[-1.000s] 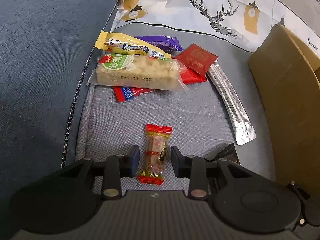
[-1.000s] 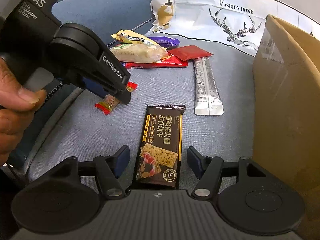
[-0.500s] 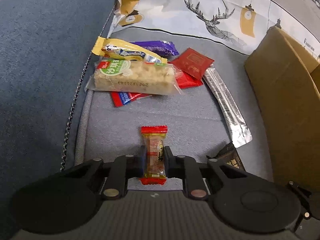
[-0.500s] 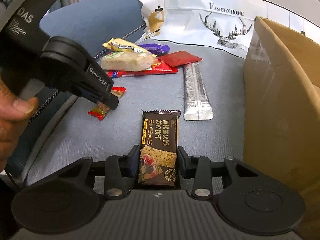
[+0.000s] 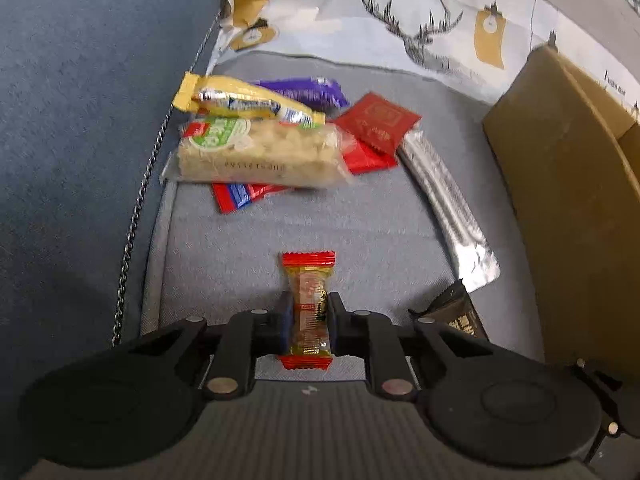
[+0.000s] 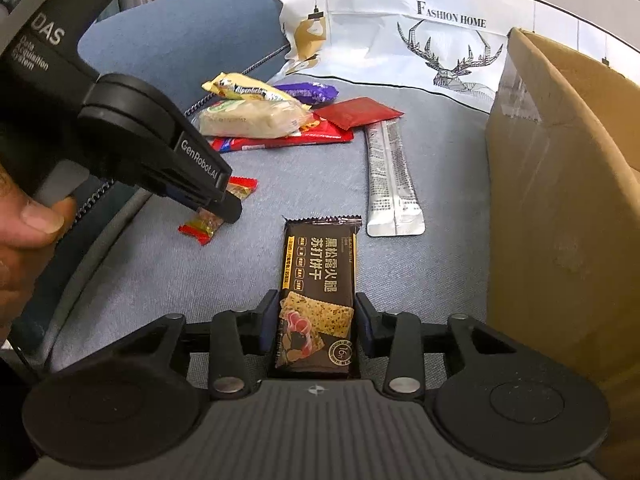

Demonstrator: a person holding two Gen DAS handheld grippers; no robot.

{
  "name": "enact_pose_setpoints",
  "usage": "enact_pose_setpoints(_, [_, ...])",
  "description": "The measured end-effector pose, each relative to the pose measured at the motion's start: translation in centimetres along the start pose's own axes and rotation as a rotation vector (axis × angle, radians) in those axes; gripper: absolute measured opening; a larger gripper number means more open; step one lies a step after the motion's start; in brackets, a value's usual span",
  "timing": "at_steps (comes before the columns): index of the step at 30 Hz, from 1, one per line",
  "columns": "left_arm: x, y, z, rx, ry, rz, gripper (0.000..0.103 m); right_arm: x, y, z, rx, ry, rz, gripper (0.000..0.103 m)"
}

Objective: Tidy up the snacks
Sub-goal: 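Lift the candy and the dark cracker bar and carry them toward the box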

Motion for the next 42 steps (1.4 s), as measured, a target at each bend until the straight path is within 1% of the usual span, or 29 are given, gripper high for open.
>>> enact_pose_setpoints(4, [0.9, 1.2, -0.5, 0.058, -0.008, 0.027, 0.018, 0.0, 1.2, -0.2, 0.055, 0.008, 0.001, 0.041])
enact_pose_setpoints(6, [1.4, 1.8, -0.5, 0.082, -0.004, 0.057, 0.018, -0.1, 2.0, -0.2, 0.089, 0.028, 0.011, 0.041])
enact_pose_setpoints(8, [1.7, 2.5, -0.6, 0.107, 0.018, 0.107, 0.018, -0.1, 2.9, -0.3, 0.126, 0.036, 0.035, 0.041])
enact_pose_setpoints(11, [2.0, 3.8, -0.6, 0.155, 0.056, 0.166, 0.018, 0.3, 4.3, -0.6, 0.176, 0.014, 0.059, 0.041])
enact_pose_setpoints(12, [2.2, 4.2, -0.7, 0.170, 0.062, 0.181, 0.018, 0.4, 4.9, -0.8, 0.197, 0.005, 0.068, 0.041])
enact_pose_setpoints(15, [3.2, 5.3, -0.6, 0.208, 0.067, 0.261, 0.018, 0.7, 6.5, -1.4, 0.246, -0.016, 0.083, 0.041])
enact_pose_setpoints(19, [4.8, 6.3, -0.4, 0.227, 0.031, 0.293, 0.017, 1.9, 8.7, -2.5, 0.301, -0.064, 0.096, 0.041])
enact_pose_setpoints(22, [5.5, 6.8, -0.3, 0.257, 0.026, 0.294, 0.017, 3.3, 10.0, -3.3, 0.346, -0.093, 0.109, 0.041])
enact_pose_setpoints(24, [5.8, 7.4, -0.3, 0.289, 0.034, 0.302, 0.017, 4.7, 11.1, -3.8, 0.388, -0.121, 0.126, 0.041])
enact_pose_setpoints(26, [6.0, 7.8, -0.5, 0.318, 0.044, 0.305, 0.017, 6.2, 11.9, -4.2, 0.412, -0.154, 0.140, 0.041])
enact_pose_setpoints(30, [6.7, 8.5, -1.0, 0.368, 0.032, 0.275, 0.018, 9.7, 13.7, -5.2, 0.458, -0.229, 0.162, 0.041])
enact_pose_setpoints(36, [8.1, 8.6, -1.6, 0.392, 0.011, 0.289, 0.018, 15.5, 16.8, -6.7, 0.547, -0.281, 0.206, 0.041])
enact_pose_setpoints(40, [9.4, 8.5, -1.9, 0.402, 0.000, 0.311, 0.018, 19.4, 16.9, -7.3, 0.562, -0.261, 0.268, 0.041])
enact_pose_setpoints(42, [10.2, 8.5, -2.0, 0.413, -0.010, 0.324, 0.018, 21.4, 16.4, -6.9, 0.552, -0.271, 0.312, 0.041])
Point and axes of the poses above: each gripper's, at about its wrist camera, not at the fingertips, and y roughly against the way its jaws point, x to its right, z to its underside, the point moved 4 cm from there along -y, roughly the way its jaws point, and after that the axes turned 9 degrees about z, right-handed, at the moved point
